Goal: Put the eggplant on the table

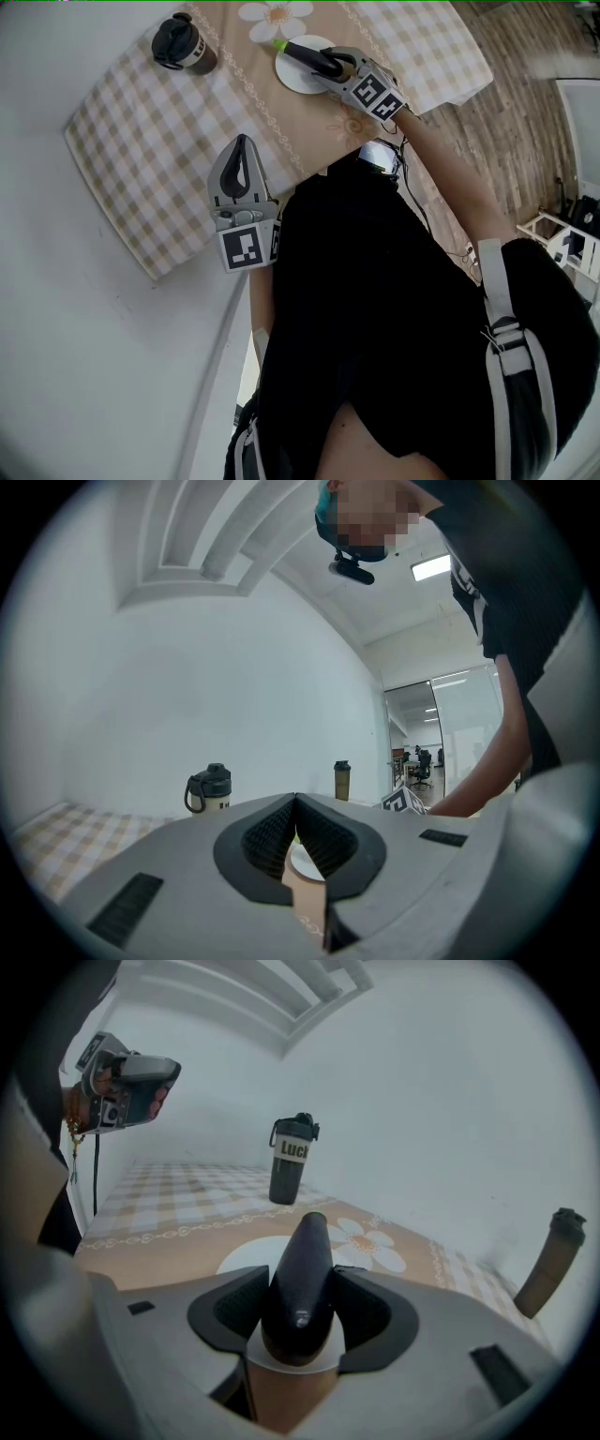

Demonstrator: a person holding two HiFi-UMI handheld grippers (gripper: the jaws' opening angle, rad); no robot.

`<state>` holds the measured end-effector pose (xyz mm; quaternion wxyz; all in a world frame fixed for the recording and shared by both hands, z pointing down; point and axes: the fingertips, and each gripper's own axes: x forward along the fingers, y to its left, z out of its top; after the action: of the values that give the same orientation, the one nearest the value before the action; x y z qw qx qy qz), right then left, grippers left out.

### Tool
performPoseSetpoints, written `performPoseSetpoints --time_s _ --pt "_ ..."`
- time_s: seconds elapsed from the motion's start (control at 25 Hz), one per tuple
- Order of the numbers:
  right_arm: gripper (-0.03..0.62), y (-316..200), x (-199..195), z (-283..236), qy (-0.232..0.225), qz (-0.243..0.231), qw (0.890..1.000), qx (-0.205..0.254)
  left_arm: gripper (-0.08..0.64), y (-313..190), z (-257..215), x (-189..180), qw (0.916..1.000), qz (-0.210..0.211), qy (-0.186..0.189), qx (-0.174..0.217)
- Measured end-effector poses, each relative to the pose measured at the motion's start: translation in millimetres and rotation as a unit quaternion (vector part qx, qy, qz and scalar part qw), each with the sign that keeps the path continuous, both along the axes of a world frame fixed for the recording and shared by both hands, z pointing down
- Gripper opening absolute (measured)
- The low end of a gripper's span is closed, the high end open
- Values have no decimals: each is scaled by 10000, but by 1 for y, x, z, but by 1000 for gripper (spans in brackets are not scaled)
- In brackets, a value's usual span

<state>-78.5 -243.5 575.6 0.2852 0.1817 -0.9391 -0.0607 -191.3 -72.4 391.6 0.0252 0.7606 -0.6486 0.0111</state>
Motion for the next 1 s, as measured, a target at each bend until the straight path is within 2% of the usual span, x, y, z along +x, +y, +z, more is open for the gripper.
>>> performPoseSetpoints --time_s 0.68,1.0 --pt "227 -2 -3 12 166 19 9996 -229 -11 1 2 -1 10000 13 27 -11" --pt "229 -2 -4 13 138 20 9997 -199 -11 2 4 -2 10000 24 25 -25"
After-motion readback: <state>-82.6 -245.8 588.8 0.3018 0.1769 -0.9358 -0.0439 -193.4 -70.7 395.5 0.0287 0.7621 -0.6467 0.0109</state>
